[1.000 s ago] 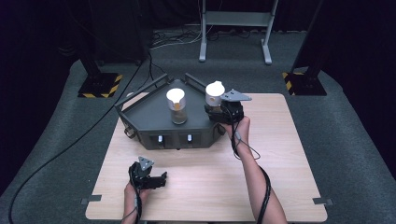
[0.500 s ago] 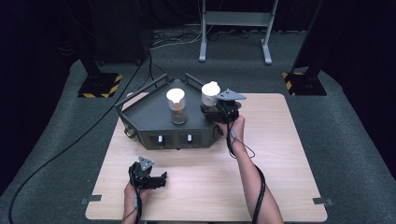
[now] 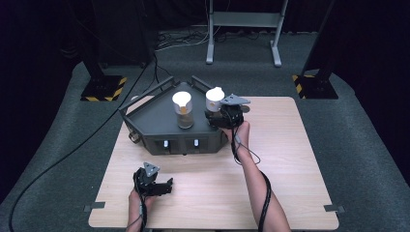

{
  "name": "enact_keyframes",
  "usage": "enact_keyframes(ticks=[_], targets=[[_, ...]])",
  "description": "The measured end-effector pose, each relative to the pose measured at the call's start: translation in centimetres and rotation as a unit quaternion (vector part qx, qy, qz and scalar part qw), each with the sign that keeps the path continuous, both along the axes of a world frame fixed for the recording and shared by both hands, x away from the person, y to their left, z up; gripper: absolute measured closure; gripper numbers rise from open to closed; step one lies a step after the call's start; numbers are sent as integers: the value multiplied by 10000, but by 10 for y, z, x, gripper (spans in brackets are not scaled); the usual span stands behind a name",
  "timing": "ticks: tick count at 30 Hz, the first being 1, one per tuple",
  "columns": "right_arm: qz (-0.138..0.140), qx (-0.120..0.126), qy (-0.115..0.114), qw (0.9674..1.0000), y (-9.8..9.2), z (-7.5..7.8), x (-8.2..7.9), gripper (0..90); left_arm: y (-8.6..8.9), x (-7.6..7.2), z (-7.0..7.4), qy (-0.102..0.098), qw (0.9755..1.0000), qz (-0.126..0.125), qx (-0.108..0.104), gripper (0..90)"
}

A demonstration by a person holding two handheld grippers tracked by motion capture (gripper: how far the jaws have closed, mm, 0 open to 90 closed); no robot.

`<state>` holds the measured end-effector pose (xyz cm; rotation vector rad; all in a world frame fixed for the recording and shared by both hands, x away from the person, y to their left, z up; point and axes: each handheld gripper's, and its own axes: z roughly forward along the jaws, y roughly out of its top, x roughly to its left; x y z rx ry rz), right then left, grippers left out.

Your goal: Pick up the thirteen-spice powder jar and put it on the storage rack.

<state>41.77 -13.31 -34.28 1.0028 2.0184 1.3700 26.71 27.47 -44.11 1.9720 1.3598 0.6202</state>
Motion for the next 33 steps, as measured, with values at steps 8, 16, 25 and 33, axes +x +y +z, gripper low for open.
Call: enact_keyframes(ticks=[8,16,25,33], targets=[[-16,41,-92,9999,2,-6,-2,301,0,0,0,0,10000,-1,1,59],[-90,148,-335,9993,2,-20,-5,301,0,0,0,0,10000,-1,1,59],[-207,240,-416,9986,6,-27,-5,301,0,0,0,-2,10000,0,1,59],[-241,208,-422,9986,8,-26,-6,301,0,0,0,3,10000,-1,-1,59]])
